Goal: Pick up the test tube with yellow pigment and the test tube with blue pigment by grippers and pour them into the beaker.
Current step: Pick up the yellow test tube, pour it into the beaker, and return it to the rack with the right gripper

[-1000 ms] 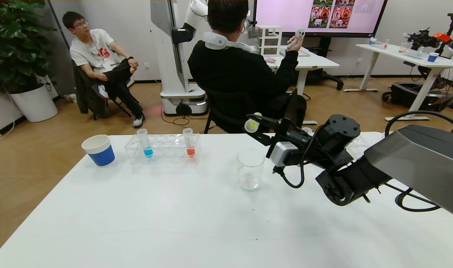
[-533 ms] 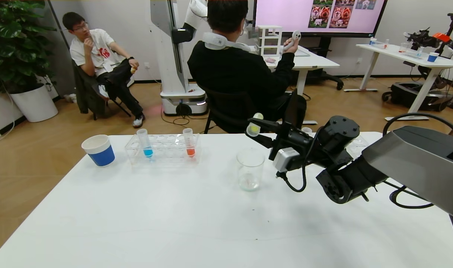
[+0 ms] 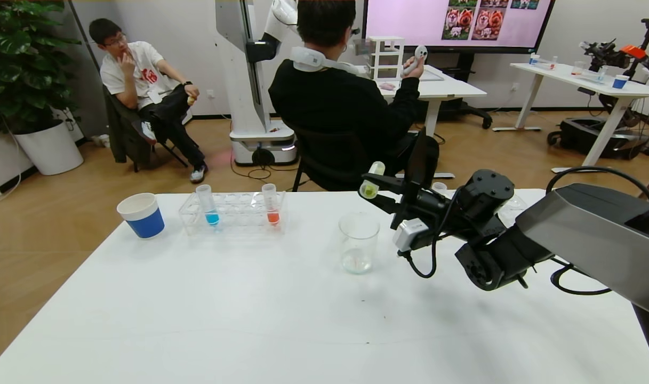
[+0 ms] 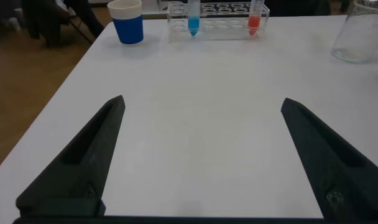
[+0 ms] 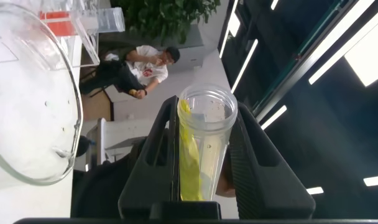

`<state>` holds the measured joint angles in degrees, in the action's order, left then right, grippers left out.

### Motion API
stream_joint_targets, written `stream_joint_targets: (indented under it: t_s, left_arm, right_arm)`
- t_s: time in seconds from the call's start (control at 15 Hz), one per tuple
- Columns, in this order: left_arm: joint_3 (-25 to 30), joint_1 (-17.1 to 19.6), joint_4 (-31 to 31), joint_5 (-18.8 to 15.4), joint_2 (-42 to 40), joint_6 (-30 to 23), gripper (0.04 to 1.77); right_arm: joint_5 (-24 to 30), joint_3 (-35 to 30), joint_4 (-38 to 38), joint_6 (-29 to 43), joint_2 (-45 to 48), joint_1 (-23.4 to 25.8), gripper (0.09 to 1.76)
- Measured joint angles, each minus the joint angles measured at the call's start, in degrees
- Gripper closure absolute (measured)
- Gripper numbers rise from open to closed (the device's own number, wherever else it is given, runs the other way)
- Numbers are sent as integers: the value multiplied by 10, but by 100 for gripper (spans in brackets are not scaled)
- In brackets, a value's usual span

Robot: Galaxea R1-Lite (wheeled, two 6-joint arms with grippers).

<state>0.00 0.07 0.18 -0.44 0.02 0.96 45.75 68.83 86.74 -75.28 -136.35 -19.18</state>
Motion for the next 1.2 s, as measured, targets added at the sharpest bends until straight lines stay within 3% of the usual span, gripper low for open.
stream_joint_targets:
  t_s: [1.2]
  left_arm:
    - [0,0,0,0,0,0,6]
  right_arm:
    - [19,47,-4,-164,-31,-11,135]
